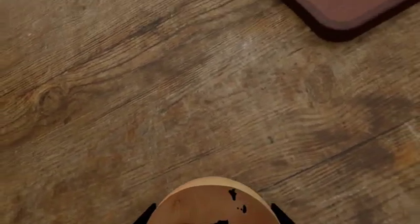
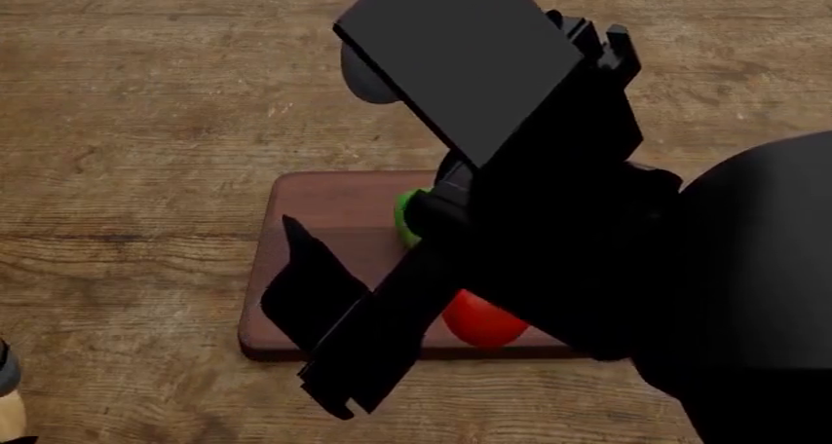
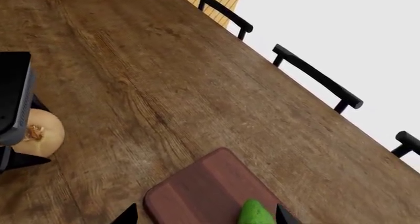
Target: Place the avocado, onion, tomato and bell pepper on the cutting board.
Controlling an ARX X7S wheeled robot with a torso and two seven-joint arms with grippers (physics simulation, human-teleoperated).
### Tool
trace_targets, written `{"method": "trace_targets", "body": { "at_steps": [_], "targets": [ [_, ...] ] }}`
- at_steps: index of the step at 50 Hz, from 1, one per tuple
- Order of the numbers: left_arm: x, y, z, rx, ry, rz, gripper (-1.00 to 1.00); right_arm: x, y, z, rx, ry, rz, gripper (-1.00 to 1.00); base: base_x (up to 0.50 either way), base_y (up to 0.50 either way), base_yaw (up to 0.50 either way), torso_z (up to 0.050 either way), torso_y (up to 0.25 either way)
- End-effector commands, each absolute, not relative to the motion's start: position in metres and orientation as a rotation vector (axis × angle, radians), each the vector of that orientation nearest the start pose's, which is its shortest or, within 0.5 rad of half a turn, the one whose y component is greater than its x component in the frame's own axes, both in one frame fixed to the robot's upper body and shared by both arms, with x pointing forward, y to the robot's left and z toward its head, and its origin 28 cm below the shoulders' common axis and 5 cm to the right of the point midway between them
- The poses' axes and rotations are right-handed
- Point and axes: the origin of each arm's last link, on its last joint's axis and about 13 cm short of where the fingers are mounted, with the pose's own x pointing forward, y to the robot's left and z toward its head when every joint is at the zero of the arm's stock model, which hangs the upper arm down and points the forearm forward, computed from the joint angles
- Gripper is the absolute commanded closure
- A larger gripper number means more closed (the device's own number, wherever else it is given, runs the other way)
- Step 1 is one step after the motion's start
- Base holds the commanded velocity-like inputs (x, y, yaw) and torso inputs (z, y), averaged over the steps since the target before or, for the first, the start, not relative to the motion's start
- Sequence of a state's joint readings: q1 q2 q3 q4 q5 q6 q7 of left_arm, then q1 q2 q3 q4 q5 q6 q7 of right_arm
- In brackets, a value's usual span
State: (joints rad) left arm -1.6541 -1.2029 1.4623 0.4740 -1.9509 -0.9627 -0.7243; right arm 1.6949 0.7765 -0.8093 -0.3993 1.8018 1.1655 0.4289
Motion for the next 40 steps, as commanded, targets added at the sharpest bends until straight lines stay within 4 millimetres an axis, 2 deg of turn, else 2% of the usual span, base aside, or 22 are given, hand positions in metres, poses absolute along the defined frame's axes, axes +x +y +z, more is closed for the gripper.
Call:
{"method": "trace_targets", "body": {
  "at_steps": [1,16,28,40],
  "targets": [
    [0.207,0.278,0.271,0.394,0.627,-0.293,1.00,0.212,-0.118,0.358,-0.454,0.114,0.707,-1.00,0.00,0.00,0.00,0.000,0.000],
    [0.232,0.264,0.288,0.304,0.526,-0.352,1.00,0.200,-0.130,0.364,-0.409,0.051,0.630,-1.00,0.00,0.00,0.00,0.000,0.000],
    [0.259,0.243,0.300,0.247,0.480,-0.426,1.00,0.195,-0.138,0.362,-0.380,0.023,0.589,-1.00,0.00,0.00,0.00,0.000,0.000],
    [0.286,0.220,0.303,0.210,0.467,-0.492,1.00,0.192,-0.146,0.364,-0.369,0.007,0.549,-1.00,0.00,0.00,0.00,0.000,0.000]
  ]
}}
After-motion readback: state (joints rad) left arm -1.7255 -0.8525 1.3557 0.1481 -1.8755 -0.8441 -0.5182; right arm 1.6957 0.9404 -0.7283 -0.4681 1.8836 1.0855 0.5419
